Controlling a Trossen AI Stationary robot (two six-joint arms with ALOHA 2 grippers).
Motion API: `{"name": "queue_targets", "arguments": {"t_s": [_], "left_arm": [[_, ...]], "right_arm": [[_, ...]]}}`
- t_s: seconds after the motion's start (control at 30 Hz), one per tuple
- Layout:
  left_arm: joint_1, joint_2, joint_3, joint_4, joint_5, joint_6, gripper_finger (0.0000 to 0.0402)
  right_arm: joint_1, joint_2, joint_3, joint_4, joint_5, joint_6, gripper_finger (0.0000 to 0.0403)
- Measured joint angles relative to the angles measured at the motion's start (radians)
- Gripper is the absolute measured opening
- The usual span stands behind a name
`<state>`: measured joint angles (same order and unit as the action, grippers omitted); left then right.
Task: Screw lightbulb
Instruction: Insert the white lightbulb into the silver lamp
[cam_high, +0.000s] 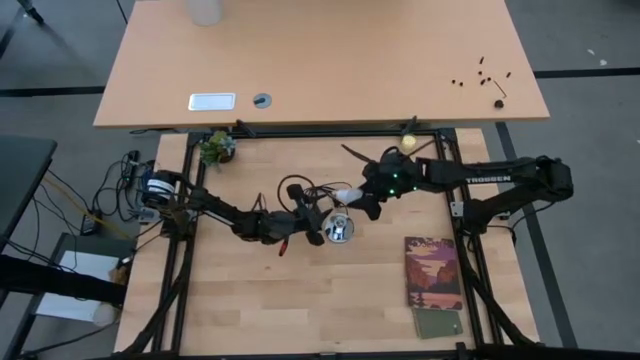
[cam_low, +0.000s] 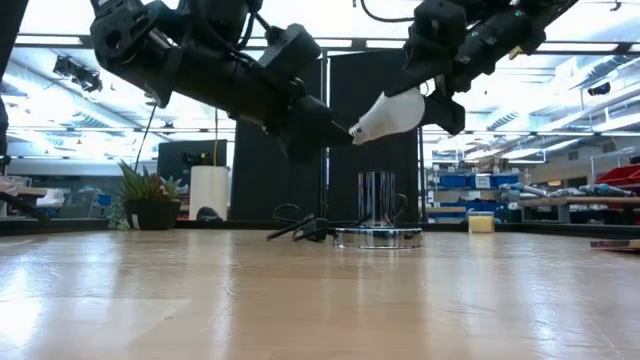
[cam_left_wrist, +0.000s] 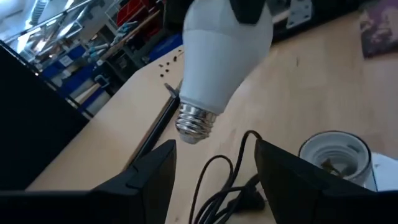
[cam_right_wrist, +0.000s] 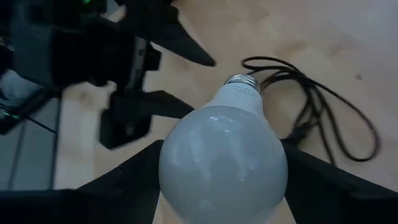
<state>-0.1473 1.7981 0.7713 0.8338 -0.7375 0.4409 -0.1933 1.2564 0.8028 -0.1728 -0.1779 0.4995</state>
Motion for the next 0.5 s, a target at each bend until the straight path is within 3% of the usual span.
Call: {"name": "queue_targets", "arguments": {"t_s": [0.5], "left_arm": [[-0.017, 0.009, 0.033, 0.008, -0.01, 0.109, 0.0224]], "right_arm": [[0.055, 0.0, 0.0, 0.062, 0.0, 0.083, 0.0283]]}}
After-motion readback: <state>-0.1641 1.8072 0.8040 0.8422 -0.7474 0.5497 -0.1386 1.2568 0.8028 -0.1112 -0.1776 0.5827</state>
